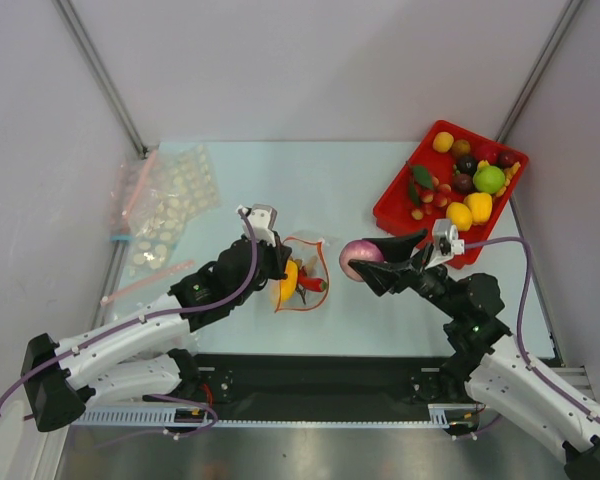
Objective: Place the food in the zip-top bag and seal the zipper
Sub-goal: Place the fake vegetable in the zipper food storage bag.
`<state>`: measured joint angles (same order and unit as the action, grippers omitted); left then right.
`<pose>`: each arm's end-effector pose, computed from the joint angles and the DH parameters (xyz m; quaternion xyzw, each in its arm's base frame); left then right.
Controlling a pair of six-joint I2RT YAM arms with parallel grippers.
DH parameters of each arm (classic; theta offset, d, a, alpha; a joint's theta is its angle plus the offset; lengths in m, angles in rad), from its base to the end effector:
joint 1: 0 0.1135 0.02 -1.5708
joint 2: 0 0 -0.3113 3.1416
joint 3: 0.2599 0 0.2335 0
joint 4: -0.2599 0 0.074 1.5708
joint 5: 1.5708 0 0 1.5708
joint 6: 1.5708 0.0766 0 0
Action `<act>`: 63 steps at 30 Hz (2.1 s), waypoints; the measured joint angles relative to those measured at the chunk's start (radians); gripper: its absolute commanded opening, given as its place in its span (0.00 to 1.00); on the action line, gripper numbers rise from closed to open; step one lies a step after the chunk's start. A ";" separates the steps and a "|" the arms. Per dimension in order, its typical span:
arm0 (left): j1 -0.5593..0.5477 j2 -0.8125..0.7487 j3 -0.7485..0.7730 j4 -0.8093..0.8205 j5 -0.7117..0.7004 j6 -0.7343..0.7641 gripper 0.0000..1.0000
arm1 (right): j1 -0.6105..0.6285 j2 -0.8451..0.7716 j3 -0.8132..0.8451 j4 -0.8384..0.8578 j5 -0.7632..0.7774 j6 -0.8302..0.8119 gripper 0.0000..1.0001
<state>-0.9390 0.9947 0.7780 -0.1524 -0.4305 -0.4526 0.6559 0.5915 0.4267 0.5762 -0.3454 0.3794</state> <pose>0.1543 -0.1567 0.3328 0.0769 0.8112 -0.2188 0.5368 0.0856 0.0986 0.3677 -0.2168 0.5147 0.4896 0.6696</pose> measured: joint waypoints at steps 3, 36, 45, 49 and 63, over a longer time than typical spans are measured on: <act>0.000 0.000 0.000 0.000 0.008 0.000 0.00 | 0.012 -0.003 0.000 -0.003 0.000 -0.009 0.32; 0.002 -0.006 0.000 -0.007 0.023 0.000 0.00 | 0.102 0.144 0.020 -0.180 0.384 0.490 0.09; 0.002 0.003 0.000 -0.007 0.023 0.000 0.00 | 0.226 0.142 0.042 -0.198 0.478 0.337 0.09; 0.002 0.006 0.000 -0.006 0.023 -0.001 0.00 | 0.313 0.140 0.053 -0.186 0.536 0.204 0.09; 0.002 0.007 0.000 -0.005 0.023 -0.001 0.00 | 0.551 0.215 0.118 -0.195 0.917 -0.121 0.07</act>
<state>-0.9371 1.0019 0.7780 -0.1574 -0.4072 -0.4534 1.2072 0.8062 0.5446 0.3809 0.5713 0.2588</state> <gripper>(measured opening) 0.009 0.631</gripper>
